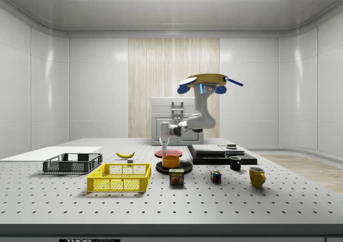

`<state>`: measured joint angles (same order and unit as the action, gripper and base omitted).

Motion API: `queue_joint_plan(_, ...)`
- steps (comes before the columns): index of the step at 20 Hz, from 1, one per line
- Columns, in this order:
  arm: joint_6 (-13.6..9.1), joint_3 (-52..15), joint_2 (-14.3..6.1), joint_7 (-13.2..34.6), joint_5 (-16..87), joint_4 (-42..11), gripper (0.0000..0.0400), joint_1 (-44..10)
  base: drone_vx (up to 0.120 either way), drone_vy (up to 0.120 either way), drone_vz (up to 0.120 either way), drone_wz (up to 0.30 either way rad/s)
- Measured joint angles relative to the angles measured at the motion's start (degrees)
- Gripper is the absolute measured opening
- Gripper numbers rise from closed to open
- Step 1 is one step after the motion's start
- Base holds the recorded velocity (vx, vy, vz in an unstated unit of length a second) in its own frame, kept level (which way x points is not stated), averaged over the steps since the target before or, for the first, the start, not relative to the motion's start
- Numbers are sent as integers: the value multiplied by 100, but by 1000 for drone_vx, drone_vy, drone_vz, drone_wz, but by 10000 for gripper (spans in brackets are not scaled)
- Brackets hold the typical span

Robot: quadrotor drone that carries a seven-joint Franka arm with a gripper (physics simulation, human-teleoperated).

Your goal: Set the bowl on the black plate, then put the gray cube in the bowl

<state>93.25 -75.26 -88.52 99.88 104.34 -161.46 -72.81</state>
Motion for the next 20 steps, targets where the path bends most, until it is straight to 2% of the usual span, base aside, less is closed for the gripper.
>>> queue_joint_plan(2,0,-5,-2,1,-5,-1,400,0,120,-100,0,0)
queue_joint_plan(8,4,-11,-8,2,-13,-2,400,-1,120,0,0,0)
queue_joint_plan(13,8,-13,-13,3,-16,-2,400,-2,120,0,112,0)
queue_joint_plan(16,11,-14,-16,3,-18,-2,400,-3,80,0,0,0)
queue_joint_plan(20,14,-14,-20,4,-19,-2,400,-4,120,0,-120,0)
